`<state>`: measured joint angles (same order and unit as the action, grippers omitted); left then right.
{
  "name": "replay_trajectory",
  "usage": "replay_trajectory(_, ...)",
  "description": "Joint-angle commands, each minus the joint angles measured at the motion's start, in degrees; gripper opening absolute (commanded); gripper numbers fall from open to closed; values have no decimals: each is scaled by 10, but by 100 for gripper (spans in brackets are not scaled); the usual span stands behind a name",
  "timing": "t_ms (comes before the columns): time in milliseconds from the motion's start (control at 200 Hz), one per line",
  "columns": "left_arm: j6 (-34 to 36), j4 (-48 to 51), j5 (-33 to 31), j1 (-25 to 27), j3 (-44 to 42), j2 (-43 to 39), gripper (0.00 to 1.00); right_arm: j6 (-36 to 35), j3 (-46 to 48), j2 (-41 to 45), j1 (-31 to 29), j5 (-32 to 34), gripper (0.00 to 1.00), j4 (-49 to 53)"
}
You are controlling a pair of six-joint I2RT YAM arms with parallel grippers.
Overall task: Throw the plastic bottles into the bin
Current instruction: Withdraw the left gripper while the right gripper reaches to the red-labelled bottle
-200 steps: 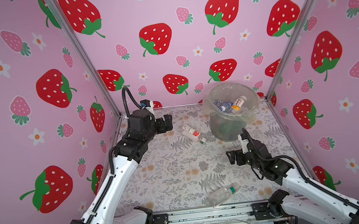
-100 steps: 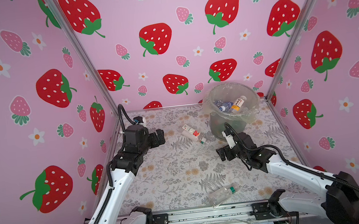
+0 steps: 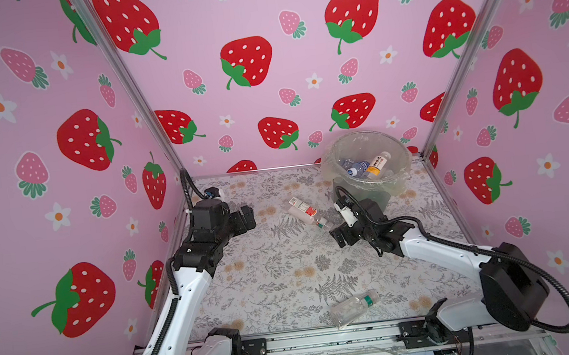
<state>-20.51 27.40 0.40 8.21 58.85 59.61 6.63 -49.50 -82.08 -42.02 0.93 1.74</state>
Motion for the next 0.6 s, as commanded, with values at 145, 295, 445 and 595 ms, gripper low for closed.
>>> replay_trajectory(145, 3, -14, 18, -5, 3, 3, 99, -51, -73, -82, -3, -13, 99, -5)
replay_trajectory(295, 3, 0, 14, -6, 14, 19, 99, -64, -105, -124, -1, -9, 99, -3)
replay_trajectory(445, 3, 0, 14, -8, 14, 20, 99, -79, -134, -168, 2, -29, 99, -2)
replay_trajectory(595, 4, 0, 14, -8, 12, 20, 99, -87, -166, -208, 12, -49, 99, 9)
